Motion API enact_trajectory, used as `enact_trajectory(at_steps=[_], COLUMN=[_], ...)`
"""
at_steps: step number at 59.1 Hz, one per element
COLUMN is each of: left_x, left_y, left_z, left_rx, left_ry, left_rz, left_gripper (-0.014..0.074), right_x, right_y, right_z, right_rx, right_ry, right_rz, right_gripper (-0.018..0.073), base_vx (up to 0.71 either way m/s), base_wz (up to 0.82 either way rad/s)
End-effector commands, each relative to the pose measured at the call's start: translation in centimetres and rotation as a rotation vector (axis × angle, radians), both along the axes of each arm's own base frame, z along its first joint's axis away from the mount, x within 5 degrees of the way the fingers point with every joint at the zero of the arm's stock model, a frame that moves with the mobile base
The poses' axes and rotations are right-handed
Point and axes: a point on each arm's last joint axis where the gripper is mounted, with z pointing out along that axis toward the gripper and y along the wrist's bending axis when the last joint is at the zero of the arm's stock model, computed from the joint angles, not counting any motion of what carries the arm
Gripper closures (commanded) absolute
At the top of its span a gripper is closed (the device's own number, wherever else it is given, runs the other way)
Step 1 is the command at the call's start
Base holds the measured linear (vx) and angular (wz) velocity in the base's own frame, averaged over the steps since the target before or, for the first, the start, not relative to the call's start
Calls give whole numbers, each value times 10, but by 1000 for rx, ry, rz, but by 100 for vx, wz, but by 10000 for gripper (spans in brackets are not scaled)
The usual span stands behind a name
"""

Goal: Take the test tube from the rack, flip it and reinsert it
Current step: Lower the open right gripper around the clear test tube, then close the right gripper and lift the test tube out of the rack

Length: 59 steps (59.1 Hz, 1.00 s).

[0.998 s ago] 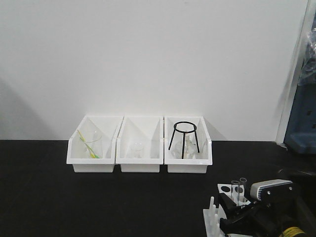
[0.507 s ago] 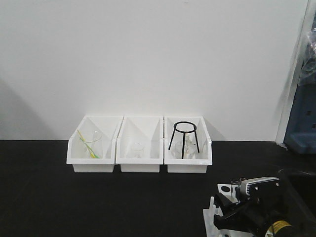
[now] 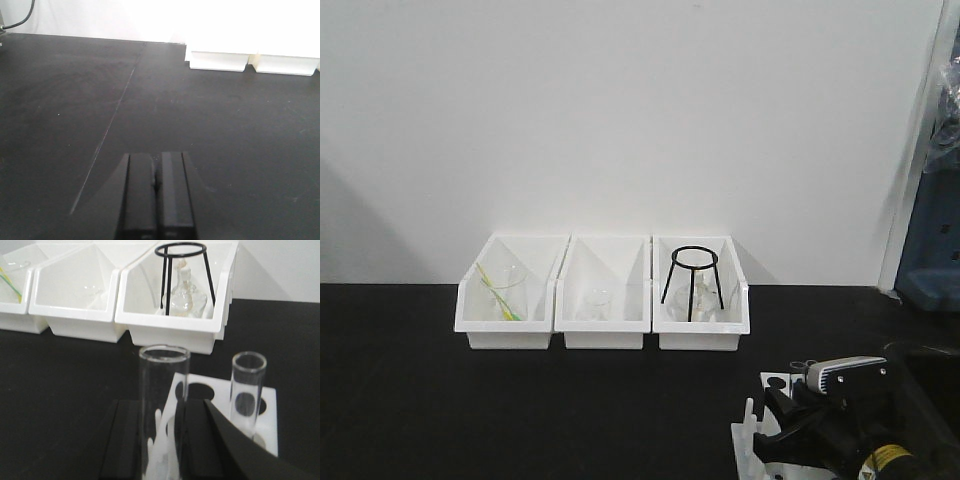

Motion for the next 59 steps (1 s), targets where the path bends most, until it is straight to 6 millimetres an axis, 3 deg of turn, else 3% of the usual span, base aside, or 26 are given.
enact_trajectory(at_steps=[1,29,39,59], left_x=[1,1,1,1], left_y=[-1,-1,-1,-1], left_z=[8,8,8,8], left_rx=[4,4,4,4], left_ry=[-99,-99,-99,-99], left_rz=[-11,-11,-11,-11], left_gripper=[603,603,603,603], right_x=[1,-32,-36,-25], right_y=[2,-5,2,9], right_z=[42,121,138,171], right_rx=[41,52,-239,-904], right_ry=[-189,-368,-391,-498], right_rz=[11,9,142,337], right_gripper=[489,484,478,474], base_vx=[0,0,0,0], base_wz=[0,0,0,0])
